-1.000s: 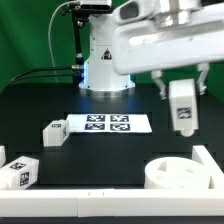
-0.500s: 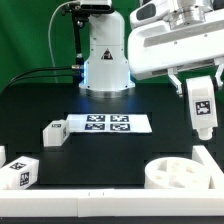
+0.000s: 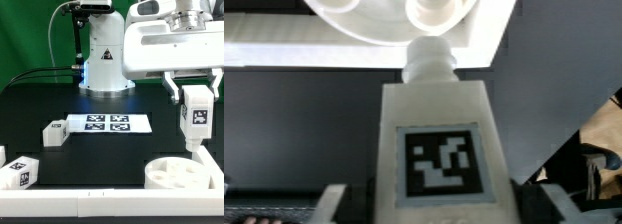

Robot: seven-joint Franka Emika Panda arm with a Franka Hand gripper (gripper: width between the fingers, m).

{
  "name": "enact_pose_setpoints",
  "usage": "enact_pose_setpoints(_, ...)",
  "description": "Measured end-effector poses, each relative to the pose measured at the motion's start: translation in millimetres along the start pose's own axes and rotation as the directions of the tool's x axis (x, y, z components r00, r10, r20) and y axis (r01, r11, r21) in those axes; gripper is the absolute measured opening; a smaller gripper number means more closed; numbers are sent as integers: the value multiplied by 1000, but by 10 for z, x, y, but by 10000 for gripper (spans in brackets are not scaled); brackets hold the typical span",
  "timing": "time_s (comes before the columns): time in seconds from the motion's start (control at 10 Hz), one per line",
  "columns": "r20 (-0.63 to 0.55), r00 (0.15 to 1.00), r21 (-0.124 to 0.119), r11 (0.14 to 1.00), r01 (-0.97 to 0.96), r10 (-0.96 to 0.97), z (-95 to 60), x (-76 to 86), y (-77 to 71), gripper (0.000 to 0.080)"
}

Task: Assemble stool

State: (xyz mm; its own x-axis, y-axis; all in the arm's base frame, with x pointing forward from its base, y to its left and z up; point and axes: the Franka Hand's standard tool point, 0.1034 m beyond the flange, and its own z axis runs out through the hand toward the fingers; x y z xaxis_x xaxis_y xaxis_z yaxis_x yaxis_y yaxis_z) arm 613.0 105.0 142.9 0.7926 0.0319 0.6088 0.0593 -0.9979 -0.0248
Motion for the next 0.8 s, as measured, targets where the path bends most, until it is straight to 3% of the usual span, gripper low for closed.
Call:
enact_pose_setpoints(0.1, 2, 1000, -1, 1000, 1, -1, 10, -13, 5, 334)
enact_pose_setpoints(0.4, 4, 997, -7, 997, 82, -82, 251, -117, -31, 334)
enact_pose_setpoints(0.8, 13, 995, -8, 995, 101, -101, 293, -140, -12, 334)
